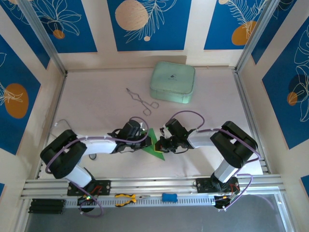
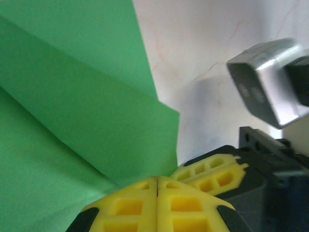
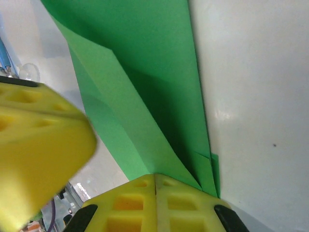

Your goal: Fold a paper plane with a square sheet of paper (pick it up from the middle)

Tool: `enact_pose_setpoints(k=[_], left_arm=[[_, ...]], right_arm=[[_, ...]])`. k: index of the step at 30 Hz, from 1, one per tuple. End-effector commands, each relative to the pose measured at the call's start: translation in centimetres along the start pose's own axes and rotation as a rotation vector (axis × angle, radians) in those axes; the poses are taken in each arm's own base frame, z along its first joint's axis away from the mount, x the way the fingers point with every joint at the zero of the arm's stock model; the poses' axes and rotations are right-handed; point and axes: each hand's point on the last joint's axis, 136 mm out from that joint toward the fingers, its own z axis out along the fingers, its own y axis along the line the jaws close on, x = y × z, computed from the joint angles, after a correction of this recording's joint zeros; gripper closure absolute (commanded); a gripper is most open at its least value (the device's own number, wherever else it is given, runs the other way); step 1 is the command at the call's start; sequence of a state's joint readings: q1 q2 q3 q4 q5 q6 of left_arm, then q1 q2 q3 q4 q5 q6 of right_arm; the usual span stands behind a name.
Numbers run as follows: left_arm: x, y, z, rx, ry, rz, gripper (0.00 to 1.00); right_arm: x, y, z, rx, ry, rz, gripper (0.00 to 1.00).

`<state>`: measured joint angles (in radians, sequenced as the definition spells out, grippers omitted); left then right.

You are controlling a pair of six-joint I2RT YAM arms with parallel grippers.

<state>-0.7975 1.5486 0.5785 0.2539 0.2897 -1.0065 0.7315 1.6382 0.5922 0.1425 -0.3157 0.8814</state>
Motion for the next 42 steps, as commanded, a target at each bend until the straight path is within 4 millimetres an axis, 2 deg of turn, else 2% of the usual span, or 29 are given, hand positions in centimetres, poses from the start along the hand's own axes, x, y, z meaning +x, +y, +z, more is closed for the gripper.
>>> enact_pose_setpoints(k=[1,7,13,16,34,42], left_arm=[[0.3,-0.7,0.8,0.060,0.010,-0.013,1.00],[0.6,0.2,1.6,0.045,0.022,-0.025,1.00],[0.8,4.8,1.8,-0.137,0.017,-0.046,1.00],[0.1,5.8,1.8,-0.170,0.011,-0.055,1.00],[-3.8,6.2,1.2,-0.191,-0.023,-0.053,1.00],[-5.9,7.1,0.8,-0.189,-0.042,-0.074,1.00]], right_arm=[[2.9,-4.8,0.3,0.154,0.085,0.113,0.99],[3.2,-5.1,0.2,0.160,0.091,0.119,0.99],[3.6,-5.6,0.2,0.174,0.103,0.126,1.00],[4.0,-6.1,0.3,0.188,0.114,0.136,1.00],[4.2,-6.2,0.2,0.181,0.120,0.134,1.00],[4.2,-6.2,0.3,0.173,0.126,0.135,1.00]])
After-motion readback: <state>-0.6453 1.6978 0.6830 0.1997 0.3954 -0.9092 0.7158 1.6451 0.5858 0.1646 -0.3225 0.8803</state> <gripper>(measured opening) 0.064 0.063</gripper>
